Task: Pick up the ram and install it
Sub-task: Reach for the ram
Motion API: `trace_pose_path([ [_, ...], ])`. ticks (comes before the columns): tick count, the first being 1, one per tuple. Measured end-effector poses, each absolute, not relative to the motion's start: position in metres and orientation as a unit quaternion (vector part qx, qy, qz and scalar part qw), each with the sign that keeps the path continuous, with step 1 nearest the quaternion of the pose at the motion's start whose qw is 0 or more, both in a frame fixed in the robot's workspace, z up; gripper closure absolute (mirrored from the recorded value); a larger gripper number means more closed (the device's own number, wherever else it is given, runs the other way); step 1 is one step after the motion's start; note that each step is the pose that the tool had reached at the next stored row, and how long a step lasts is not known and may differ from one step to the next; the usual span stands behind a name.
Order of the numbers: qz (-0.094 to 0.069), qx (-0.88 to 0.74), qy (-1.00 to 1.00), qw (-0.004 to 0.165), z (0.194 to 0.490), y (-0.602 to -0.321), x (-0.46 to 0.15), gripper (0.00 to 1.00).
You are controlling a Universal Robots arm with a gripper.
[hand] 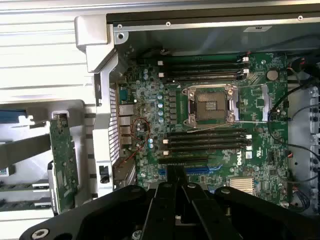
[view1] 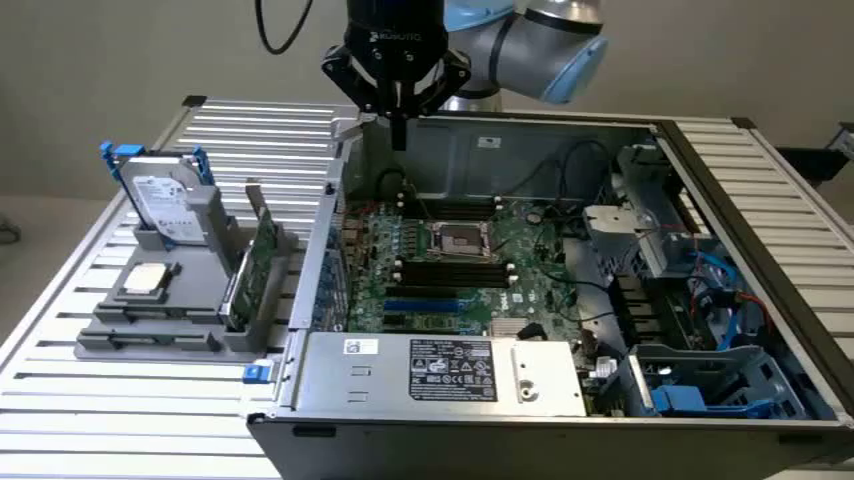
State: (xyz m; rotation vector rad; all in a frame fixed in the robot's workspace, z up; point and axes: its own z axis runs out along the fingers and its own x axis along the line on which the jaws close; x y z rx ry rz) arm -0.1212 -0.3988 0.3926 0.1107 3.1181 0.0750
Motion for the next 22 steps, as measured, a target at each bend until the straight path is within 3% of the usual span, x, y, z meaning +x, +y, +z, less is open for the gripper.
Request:
trace_pose_path([
  [13,0.024,0.036,0.999,0.01,0.393,-0.399,-0.122,0.89],
  [22,0.024,0.036,0.999,0.01,0.392,-0.399,-0.161,0.89],
])
